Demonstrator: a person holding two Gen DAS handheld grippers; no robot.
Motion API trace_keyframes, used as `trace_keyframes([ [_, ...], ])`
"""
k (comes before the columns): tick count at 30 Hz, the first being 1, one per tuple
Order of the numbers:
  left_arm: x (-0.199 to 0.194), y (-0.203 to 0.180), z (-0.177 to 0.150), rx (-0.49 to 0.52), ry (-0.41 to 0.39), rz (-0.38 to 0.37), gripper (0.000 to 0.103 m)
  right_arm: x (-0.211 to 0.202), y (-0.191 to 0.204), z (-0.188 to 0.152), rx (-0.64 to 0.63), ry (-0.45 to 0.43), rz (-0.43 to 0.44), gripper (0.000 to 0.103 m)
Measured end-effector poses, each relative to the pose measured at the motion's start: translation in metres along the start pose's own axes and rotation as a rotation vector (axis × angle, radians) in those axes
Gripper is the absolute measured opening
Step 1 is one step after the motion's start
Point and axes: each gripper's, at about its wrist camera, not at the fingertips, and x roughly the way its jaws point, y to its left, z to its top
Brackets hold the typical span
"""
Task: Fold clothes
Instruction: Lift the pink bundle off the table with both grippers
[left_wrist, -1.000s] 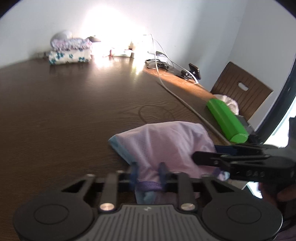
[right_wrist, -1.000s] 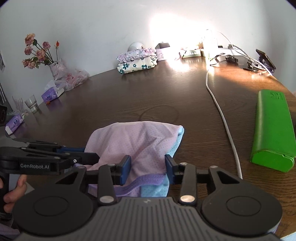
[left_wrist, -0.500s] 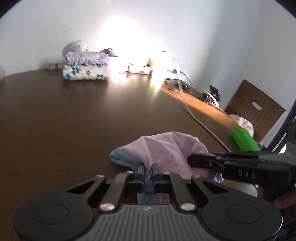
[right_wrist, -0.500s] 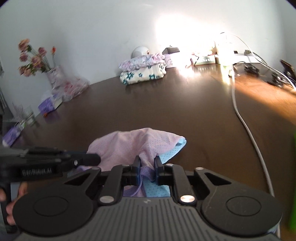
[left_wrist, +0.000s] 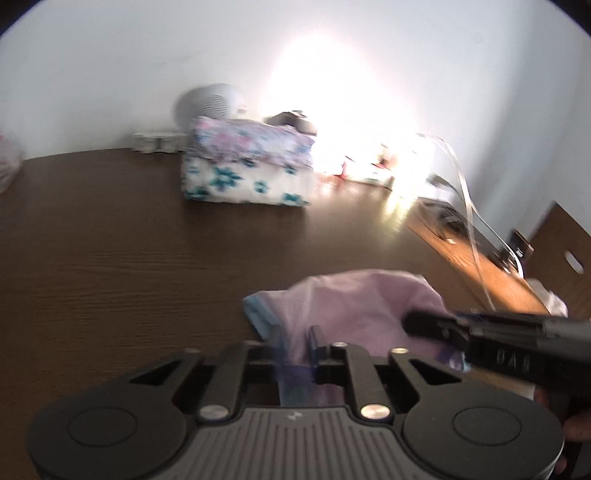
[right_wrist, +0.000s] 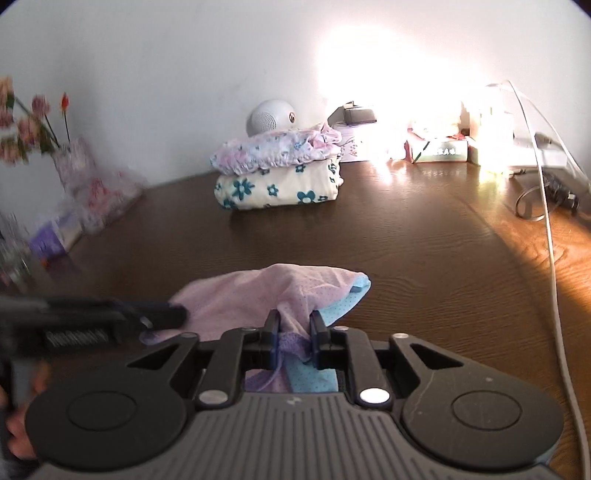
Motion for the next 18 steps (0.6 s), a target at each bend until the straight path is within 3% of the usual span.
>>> trace_keyframes([
  [2,-0.007,0.003,0.002,0.006,-0.015,0.013,0.051,-0.008,-0.005,0.001,-0.001,-0.017,-0.015,0.032],
  [4,-0.008,0.002,0.002,-0.005,-0.007,0.031,0.058,-0.013,-0.01,0.002,0.002,-0.016,-0.009,0.038],
  [7,0.003,-0.014,-0.005,0.001,0.08,0.045,0.058,-0.007,-0.013,0.0,-0.003,0.037,-0.005,0.039],
  [13,0.016,-0.034,-0.017,0.055,0.13,0.073,0.056,0.0,-0.017,-0.009,0.009,0.101,0.025,0.046],
  [18,0.019,-0.027,-0.016,0.028,0.117,0.035,0.047,0.011,-0.014,-0.01,0.003,0.091,0.037,0.032],
])
